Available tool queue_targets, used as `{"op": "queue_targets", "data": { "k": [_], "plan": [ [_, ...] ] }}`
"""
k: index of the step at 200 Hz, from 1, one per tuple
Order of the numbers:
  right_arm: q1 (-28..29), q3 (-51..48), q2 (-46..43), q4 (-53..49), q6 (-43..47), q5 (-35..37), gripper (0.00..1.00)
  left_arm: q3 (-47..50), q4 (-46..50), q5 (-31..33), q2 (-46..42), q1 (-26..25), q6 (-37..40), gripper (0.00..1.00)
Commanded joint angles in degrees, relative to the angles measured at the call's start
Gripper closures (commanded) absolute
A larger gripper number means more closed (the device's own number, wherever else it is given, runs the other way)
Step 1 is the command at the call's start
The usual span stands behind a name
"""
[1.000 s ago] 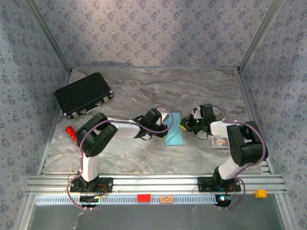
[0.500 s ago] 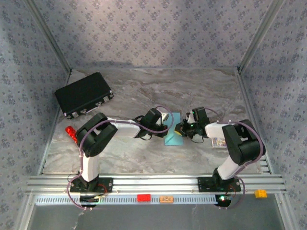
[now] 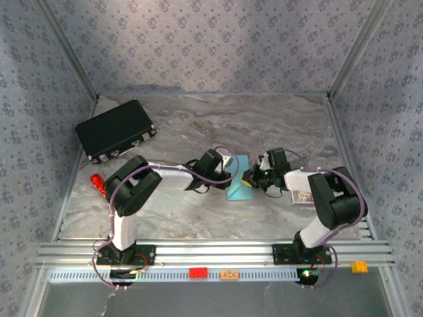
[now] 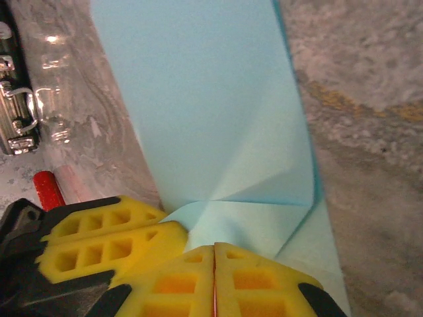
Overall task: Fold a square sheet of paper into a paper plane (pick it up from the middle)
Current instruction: Fold the triangle a second time at the center of the table.
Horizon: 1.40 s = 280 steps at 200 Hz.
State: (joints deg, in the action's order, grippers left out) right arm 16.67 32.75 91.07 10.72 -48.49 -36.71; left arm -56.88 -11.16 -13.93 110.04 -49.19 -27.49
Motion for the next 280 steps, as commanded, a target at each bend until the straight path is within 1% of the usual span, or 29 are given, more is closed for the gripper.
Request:
{"op": "queue_targets", "data": {
  "k": [1,41,55,79,118,131,154,168,186,202,212,224,250,268,280],
  "plan": [
    [0.77,1.27,-1.79,-2.2,-0.34,0.45,0.91,-0.29,2.9,0.09,0.53,-0.15,0.77,1.0],
    [2.2,1.11,0.35,0.38,-1.05,-0.26,0.91,-0.31,2.81,0.1,0.61,-0.12,0.68,1.0],
    [2.67,1.29,1.0,0.21,-0.95,0.56,0.91,-0.25,2.73,0.05,0.53,-0.12,0.74,1.0],
    [2.29,0.38,1.76,-2.65,1.0,3.72,0.92,-0.24,2.81,0.23,0.29,-0.14,0.74,1.0],
    [1.36,-2.4,3.76,-2.73,2.28,4.58,0.93,-0.38,2.68,0.4,-0.56,-0.06,0.53,1.0],
    [1.21,-2.47,3.75,-2.66,2.22,4.63,0.93,-0.64,2.89,0.57,-1.21,0.07,0.33,0.98],
    [1.44,-1.97,3.6,-2.88,1.83,4.85,0.93,-1.34,3.97,0.8,-3.4,0.22,0.09,0.86],
    [1.44,-1.86,3.5,-3.29,1.64,5.19,0.93,-1.78,5.21,1.74,-5.23,0.31,-0.11,0.76],
    [1.48,-1.75,3.4,-3.26,1.38,5.19,0.93,-2.65,8.09,3.55,-7.45,0.4,-0.55,0.68],
    [1.48,-1.8,3.28,-3.07,0.83,5.22,0.93,-2.71,9.58,4.01,-9.29,0.34,-0.93,0.65],
    [1.51,-1.71,3.33,-3.06,0.6,5.25,0.93,-2.7,10.3,3.76,-10.13,0.35,-1.32,0.65],
    [1.53,-1.64,3.31,-2.92,0.36,5.25,0.93,-2.53,10.22,1.97,-10.78,0.19,-1.81,0.7],
    [1.53,-1.75,3.11,-2.81,-0.02,5.19,0.93,-3.41,10.31,-3.8,-10.36,-0.9,-1.96,0.82],
    [1.53,-1.74,2.82,-2.92,0.02,5.22,0.94,-5.39,11.28,-9.18,-8.24,-1.55,-2.09,0.87],
    [1.51,-1.74,2.67,-3.06,0.05,5.2,0.93,-6.57,12.01,-11.43,-6.83,-1.97,-2.43,0.91]
  ]
}}
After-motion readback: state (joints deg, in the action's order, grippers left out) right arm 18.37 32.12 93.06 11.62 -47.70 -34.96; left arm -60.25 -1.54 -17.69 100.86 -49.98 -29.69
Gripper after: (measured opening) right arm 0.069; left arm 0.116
